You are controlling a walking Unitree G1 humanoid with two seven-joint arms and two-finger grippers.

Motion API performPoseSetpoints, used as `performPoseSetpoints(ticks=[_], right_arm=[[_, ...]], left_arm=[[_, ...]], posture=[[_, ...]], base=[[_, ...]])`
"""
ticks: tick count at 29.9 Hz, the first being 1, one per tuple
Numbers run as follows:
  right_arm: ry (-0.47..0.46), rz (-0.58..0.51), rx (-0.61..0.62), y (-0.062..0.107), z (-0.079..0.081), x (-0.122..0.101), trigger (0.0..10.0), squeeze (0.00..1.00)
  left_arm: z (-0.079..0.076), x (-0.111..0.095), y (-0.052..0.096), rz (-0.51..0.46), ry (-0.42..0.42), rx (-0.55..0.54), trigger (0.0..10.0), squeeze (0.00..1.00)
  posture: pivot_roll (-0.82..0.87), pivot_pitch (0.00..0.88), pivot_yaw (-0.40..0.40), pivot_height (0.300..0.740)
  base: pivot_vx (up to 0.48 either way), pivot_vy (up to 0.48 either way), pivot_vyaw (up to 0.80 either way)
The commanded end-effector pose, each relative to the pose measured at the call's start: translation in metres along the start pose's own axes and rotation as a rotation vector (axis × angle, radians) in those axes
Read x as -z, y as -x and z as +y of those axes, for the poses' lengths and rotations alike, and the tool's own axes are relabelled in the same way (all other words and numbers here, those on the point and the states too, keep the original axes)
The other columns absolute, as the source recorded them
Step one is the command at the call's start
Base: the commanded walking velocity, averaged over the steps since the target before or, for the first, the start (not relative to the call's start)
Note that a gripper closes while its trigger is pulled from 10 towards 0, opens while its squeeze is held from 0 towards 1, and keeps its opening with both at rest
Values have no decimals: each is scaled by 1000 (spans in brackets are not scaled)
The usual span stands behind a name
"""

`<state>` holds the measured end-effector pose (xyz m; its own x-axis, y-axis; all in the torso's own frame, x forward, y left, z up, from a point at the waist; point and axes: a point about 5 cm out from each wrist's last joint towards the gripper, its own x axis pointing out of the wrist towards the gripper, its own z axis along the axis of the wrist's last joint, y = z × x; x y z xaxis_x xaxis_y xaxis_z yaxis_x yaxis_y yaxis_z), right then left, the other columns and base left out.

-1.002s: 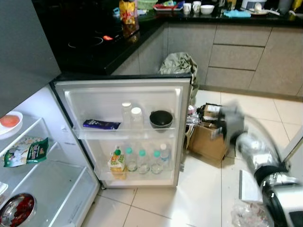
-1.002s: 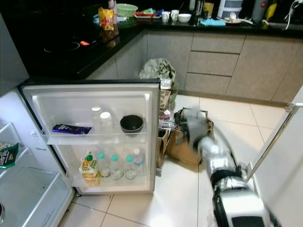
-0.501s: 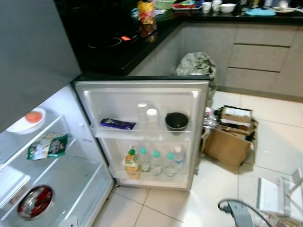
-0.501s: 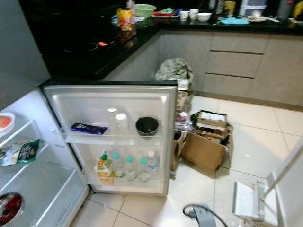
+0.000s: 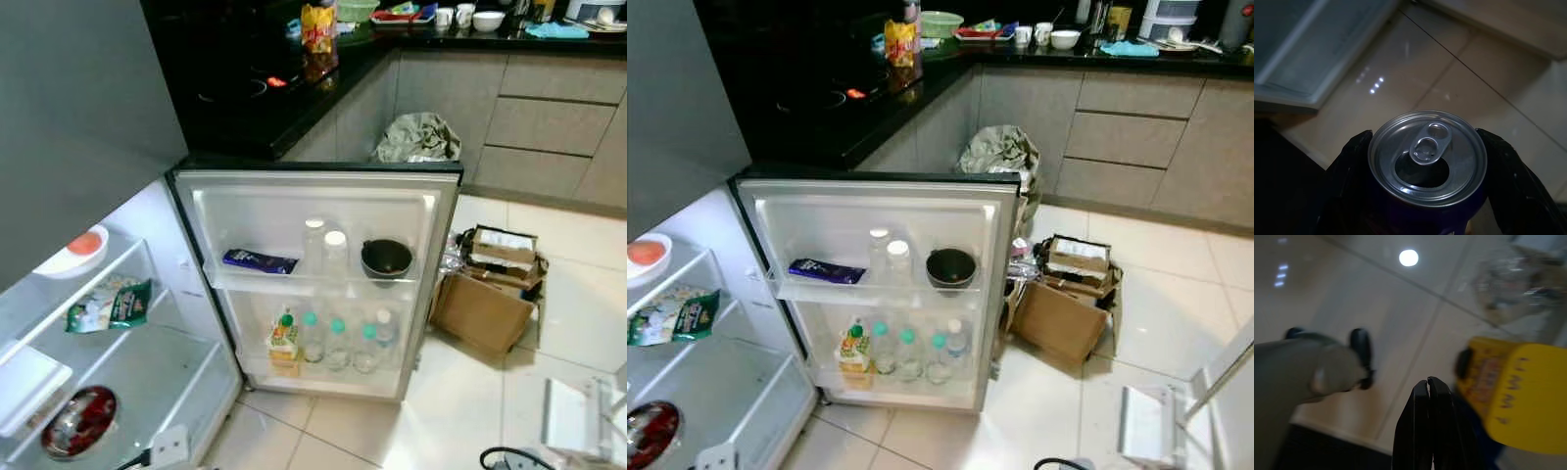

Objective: Restocking fridge

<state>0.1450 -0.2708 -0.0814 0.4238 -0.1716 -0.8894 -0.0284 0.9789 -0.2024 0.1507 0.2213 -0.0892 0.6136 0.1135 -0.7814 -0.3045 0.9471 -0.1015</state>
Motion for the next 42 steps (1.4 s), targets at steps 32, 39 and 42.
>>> performPoseSetpoints(ticks=[32, 39, 42], right_arm=[[24, 28, -53, -1, 15, 10, 10000, 0], [38, 25, -67, -1, 24, 12, 10000, 0], [36, 24, -75, -1, 28, 13, 10000, 0]], left_arm=[[7, 1, 1, -3, 60, -30, 10000, 0], [33, 1, 7, -13, 89, -135, 10000, 0], [37, 5, 9, 1, 94, -153, 10000, 0]], posture=[[-128, 0, 3, 740], [-135, 0, 12, 740], [-131, 0, 15, 740]], base=[[0, -243, 0], [0, 0, 0], [0, 0, 0]])
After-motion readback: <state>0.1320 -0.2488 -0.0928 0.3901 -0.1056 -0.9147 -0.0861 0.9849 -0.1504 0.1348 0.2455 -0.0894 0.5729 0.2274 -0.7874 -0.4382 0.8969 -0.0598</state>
